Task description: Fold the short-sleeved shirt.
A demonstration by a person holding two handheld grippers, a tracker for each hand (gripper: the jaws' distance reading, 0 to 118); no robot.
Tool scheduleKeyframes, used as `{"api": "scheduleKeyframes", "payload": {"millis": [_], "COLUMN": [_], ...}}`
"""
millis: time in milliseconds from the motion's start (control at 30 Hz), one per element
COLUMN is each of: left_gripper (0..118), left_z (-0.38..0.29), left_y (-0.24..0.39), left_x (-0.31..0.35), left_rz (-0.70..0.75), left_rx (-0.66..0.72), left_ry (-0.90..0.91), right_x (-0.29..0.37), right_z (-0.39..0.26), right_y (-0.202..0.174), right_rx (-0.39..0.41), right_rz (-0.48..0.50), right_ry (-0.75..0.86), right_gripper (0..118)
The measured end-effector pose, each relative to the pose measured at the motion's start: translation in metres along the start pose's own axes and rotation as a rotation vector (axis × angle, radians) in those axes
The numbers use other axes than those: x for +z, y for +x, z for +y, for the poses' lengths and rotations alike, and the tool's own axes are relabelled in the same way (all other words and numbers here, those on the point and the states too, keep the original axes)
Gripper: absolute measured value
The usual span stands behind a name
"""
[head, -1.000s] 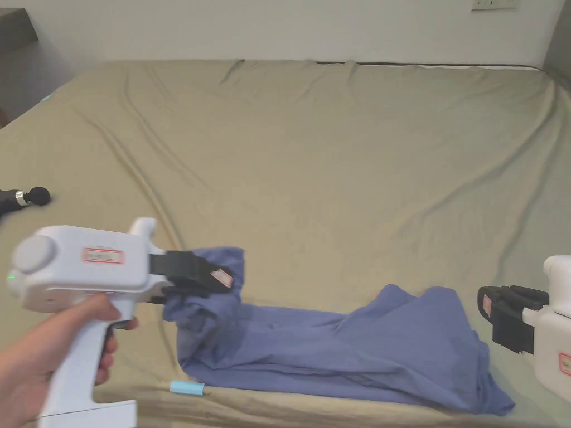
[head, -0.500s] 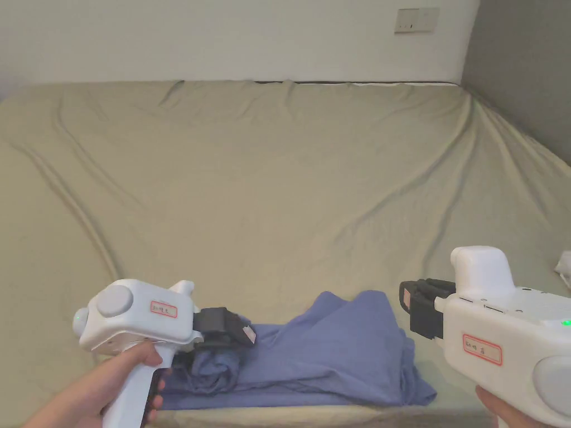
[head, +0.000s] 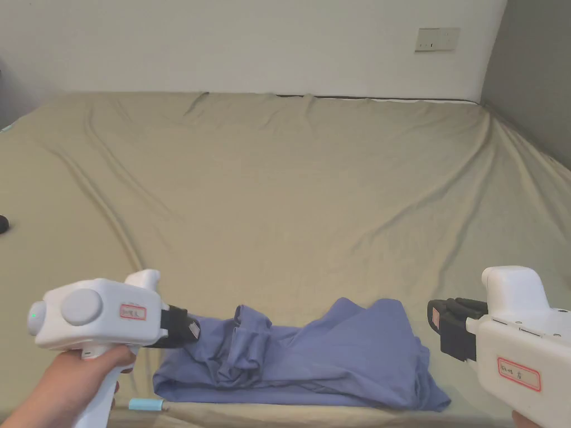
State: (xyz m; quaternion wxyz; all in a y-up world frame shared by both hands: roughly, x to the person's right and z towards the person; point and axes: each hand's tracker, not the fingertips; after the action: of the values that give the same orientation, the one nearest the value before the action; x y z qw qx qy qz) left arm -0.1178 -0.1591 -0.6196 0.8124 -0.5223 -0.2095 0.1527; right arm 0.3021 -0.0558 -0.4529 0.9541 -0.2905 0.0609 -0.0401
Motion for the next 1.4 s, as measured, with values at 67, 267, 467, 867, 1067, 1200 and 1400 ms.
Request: {"api": "scheduleKeyframes", "payload": {"millis": [67, 267, 467, 867, 1067, 1200, 1400], "left_gripper": [0, 0, 0, 16, 118, 118, 118], "left_z": [-0.001, -0.007, -0.011, 0.015, 0.034, 0.020, -0.005], "left_y": [0.003, 0.057, 0.110, 0.039, -0.075, -0.127, -0.122], "left_x": [-0.026, -0.089, -0.107, 0.011, 0.057, 0.018, -0.028], "left_rz": [-0.038, 0.002, -0.031, -0.474, -0.467, -0.447, -0.675], "left_rx": [-0.014, -0.144, -0.262, -0.144, 0.069, 0.321, 0.347], "left_ry": [0.003, -0.101, -0.024, 0.104, 0.126, 0.047, 0.009], "right_x": [0.002, 0.003, 0.004, -0.005, -0.014, -0.022, -0.029], "right_z": [0.000, 0.003, 0.003, 0.007, 0.010, 0.014, 0.021], "right_y": [0.000, -0.001, 0.000, -0.003, -0.013, -0.025, -0.039], "right_rx": [-0.003, -0.002, -0.005, 0.015, 0.032, 0.029, 0.043], "right_rz": [0.002, -0.005, -0.006, 0.005, 0.018, 0.028, 0.030], "right_ry": [0.001, 0.002, 0.003, -0.009, -0.022, -0.031, -0.038], "right_gripper": [2, 2, 2, 2, 2, 2, 2]}}
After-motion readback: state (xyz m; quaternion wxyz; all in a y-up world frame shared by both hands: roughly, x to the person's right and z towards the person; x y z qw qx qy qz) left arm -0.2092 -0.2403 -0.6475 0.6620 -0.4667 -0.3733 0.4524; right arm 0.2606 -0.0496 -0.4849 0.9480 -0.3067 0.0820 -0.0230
